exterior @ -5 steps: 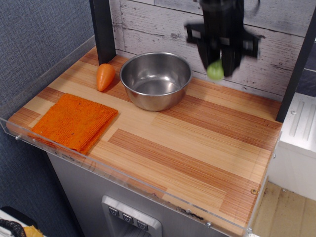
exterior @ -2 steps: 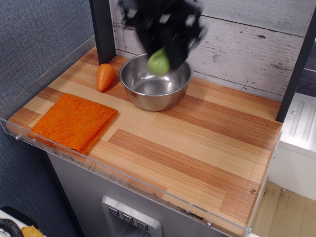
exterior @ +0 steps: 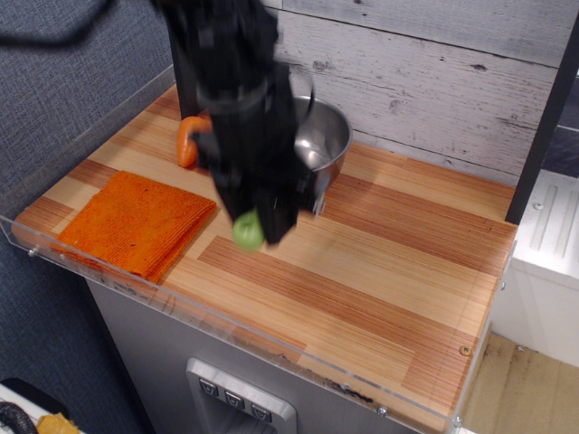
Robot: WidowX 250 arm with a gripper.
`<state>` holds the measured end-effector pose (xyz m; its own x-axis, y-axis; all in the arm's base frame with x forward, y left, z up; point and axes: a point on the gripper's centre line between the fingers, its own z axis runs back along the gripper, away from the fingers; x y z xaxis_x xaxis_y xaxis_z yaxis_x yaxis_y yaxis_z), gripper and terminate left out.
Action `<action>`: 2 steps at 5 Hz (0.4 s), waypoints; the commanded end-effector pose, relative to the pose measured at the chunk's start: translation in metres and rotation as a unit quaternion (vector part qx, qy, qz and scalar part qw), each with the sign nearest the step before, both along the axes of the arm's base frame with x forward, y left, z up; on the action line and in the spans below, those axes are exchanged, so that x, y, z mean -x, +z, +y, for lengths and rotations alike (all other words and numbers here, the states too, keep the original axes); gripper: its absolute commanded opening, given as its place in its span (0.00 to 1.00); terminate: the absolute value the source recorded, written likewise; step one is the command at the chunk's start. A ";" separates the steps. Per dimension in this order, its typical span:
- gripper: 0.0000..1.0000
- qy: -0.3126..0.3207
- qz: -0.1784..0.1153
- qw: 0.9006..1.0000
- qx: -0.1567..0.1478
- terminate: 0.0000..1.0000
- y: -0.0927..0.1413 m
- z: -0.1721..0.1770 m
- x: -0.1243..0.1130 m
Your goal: Move green spatula directly to the right of orange cloth.
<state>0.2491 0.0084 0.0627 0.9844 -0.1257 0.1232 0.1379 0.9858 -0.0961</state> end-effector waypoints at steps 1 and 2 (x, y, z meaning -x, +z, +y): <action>0.00 0.004 0.013 1.000 -0.013 0.00 -0.038 0.015 -0.010; 0.00 0.010 0.022 1.000 -0.019 0.00 -0.047 0.017 -0.012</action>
<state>0.2636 0.0206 0.0067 0.9922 -0.1130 0.0524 0.1165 0.9908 -0.0693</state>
